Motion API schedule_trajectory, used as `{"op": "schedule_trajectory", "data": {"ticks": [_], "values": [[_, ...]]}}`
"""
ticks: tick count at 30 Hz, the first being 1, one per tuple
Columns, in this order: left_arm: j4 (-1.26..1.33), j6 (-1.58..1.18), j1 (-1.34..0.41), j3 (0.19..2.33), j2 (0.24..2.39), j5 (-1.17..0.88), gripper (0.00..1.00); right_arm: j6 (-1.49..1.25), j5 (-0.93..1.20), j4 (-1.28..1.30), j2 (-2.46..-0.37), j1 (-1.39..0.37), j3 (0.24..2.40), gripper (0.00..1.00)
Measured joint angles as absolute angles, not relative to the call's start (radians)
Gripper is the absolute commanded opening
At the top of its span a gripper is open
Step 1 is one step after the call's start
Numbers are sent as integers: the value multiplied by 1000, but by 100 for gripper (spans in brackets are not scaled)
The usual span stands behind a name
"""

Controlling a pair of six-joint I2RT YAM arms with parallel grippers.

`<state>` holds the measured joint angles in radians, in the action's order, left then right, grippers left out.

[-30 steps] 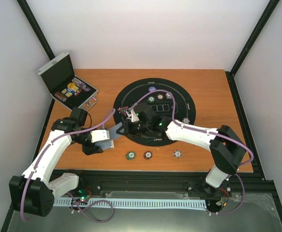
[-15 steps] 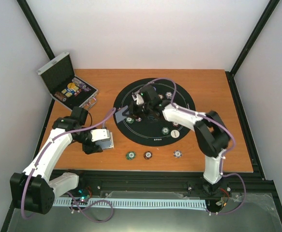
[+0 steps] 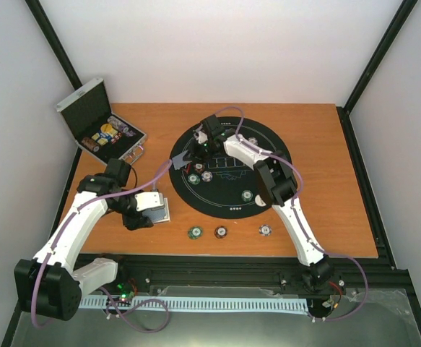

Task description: Distribute texas hold em gaming equipment

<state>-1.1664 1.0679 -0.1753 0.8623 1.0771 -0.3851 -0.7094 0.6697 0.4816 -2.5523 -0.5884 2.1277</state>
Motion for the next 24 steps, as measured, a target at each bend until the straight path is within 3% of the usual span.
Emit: {"op": "schedule_trajectory", "data": {"ticks": [4,14,16,24], "values": [[-1169,1066,-175,862,1077,-385,1,-670,662,553,-2549,-577,2153,48],[-1174,1059,-175,863,1076,-384,1,-597,585,673,-2420,-560,2087,53],[-1176,1057,-175,863,1076,-384,1,-595,580,659,-2341,-558,2008,59],[-1182,1049,-175,875,1078,-385,1,-693,640,379,-1915,-585,1484,64]]}}
